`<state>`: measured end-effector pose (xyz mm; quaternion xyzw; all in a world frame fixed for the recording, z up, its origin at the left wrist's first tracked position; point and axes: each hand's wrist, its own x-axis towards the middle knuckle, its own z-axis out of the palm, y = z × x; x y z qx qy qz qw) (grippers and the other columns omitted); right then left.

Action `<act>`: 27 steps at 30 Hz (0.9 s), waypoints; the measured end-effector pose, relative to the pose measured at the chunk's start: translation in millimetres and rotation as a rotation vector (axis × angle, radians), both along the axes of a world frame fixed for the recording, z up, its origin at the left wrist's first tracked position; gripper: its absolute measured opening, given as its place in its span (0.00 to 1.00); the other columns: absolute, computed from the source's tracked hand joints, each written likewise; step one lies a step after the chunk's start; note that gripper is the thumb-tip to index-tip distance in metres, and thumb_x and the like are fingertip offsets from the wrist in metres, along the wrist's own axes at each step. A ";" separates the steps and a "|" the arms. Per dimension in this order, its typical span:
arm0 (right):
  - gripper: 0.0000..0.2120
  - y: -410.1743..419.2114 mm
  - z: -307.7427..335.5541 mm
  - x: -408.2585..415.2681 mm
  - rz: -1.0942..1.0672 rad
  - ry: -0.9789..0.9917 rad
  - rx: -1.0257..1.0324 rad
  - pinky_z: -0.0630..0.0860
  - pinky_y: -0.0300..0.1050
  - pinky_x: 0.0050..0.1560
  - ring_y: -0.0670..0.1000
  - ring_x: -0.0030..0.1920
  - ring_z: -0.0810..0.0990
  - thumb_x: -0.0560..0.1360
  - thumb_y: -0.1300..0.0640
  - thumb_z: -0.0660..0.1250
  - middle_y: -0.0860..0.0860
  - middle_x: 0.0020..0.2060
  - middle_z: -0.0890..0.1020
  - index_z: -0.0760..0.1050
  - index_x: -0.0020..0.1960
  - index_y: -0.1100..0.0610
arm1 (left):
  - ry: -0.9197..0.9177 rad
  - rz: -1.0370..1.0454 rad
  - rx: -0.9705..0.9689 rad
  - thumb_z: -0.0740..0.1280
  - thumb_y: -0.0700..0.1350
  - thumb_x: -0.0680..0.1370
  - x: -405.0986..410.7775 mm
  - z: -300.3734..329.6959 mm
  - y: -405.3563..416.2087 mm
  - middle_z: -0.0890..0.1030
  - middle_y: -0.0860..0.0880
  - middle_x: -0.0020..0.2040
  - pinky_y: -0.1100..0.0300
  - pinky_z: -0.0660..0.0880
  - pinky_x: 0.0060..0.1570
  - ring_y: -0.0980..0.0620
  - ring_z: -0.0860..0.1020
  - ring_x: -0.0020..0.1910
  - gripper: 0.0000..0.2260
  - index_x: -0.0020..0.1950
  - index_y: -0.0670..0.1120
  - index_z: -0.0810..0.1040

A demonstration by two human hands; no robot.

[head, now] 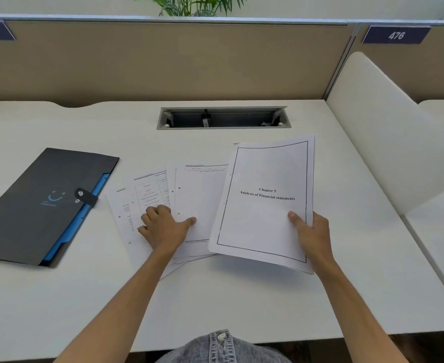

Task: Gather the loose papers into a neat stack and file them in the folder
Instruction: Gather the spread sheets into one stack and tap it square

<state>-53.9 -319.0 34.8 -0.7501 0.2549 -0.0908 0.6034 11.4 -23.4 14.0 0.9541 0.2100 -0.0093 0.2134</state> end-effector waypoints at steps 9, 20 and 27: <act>0.04 2.2 0.6 -1.4 0.031 0.000 0.044 0.82 0.54 0.52 0.52 0.47 0.86 0.77 0.54 0.69 0.47 0.43 0.87 0.82 0.49 0.53 | -0.059 -0.160 -0.308 0.74 0.49 0.71 3.5 4.4 3.4 0.75 0.51 0.36 0.59 0.65 0.31 0.44 0.77 0.40 0.12 0.38 0.46 0.71; 0.04 16.5 10.4 1.8 0.079 -0.008 0.084 0.81 0.48 0.48 0.51 0.47 0.86 0.77 0.55 0.69 0.47 0.44 0.87 0.83 0.49 0.53 | -0.059 -0.210 -0.822 0.64 0.42 0.81 0.2 11.5 3.7 0.78 0.48 0.62 0.54 0.75 0.57 0.47 0.77 0.59 0.16 0.69 0.46 0.70; 0.04 25.8 25.4 7.2 0.124 -0.022 0.163 0.82 0.47 0.48 0.50 0.46 0.87 0.77 0.55 0.70 0.49 0.45 0.88 0.83 0.50 0.54 | -0.025 -0.226 -1.152 0.67 0.41 0.79 -2.8 27.3 7.1 0.85 0.51 0.56 0.55 0.81 0.47 0.49 0.83 0.54 0.15 0.65 0.50 0.76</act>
